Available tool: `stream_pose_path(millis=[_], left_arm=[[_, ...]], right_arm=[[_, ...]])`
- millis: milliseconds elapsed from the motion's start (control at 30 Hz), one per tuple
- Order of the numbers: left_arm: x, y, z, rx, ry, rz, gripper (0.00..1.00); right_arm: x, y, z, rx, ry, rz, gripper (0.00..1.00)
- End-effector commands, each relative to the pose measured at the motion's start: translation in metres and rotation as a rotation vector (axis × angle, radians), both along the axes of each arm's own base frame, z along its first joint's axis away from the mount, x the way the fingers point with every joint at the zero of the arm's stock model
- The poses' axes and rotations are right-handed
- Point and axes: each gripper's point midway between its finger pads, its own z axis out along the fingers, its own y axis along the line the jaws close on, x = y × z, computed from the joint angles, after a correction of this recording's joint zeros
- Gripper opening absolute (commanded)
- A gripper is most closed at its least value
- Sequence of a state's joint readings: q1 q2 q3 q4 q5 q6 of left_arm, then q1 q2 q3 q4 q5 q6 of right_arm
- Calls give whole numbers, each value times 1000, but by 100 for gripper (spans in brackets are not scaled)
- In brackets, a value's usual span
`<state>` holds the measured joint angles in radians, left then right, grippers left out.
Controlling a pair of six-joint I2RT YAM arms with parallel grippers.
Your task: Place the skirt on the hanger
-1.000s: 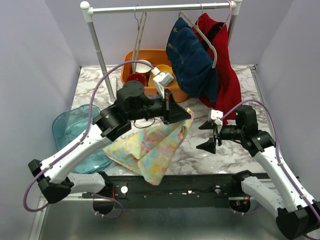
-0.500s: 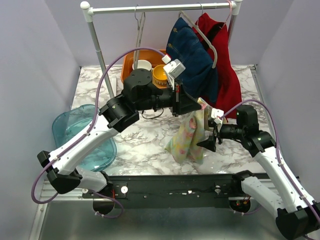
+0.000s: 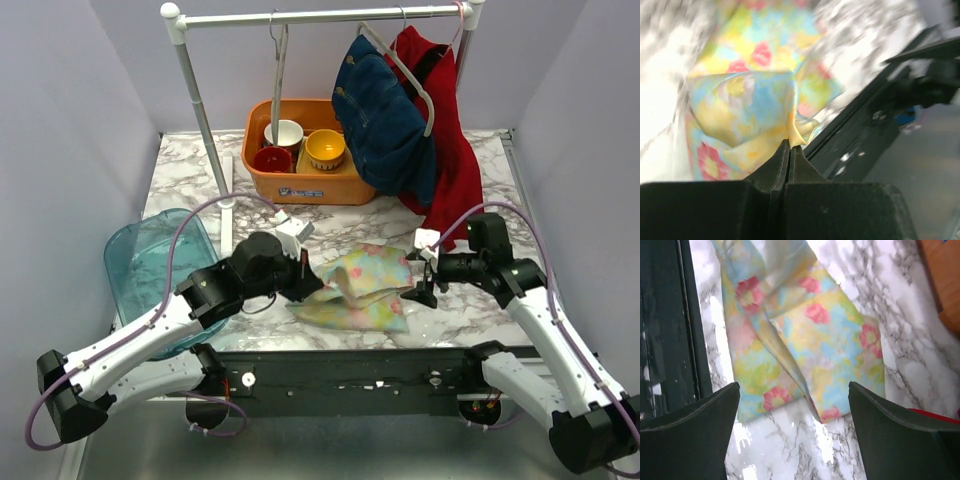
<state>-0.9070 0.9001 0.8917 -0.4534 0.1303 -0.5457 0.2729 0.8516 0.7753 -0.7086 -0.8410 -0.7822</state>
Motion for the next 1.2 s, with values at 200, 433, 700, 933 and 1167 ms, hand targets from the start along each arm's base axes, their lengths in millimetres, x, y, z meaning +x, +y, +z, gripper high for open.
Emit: stream_pose_path(millis=[200, 433, 700, 933, 1167], left_arm=[[11, 40, -79, 77, 85, 247, 0], [17, 59, -90, 116, 74, 339, 0], [14, 68, -87, 66, 70, 382, 0], [15, 69, -83, 44, 58, 390, 0], [15, 70, -82, 46, 51, 389, 0]], right_arm=[[21, -41, -101, -371, -128, 124, 97], [50, -53, -128, -517, -336, 212, 98], [62, -36, -142, -498, -296, 267, 97], [53, -24, -160, -493, -182, 305, 77], [57, -30, -163, -545, -109, 274, 36]])
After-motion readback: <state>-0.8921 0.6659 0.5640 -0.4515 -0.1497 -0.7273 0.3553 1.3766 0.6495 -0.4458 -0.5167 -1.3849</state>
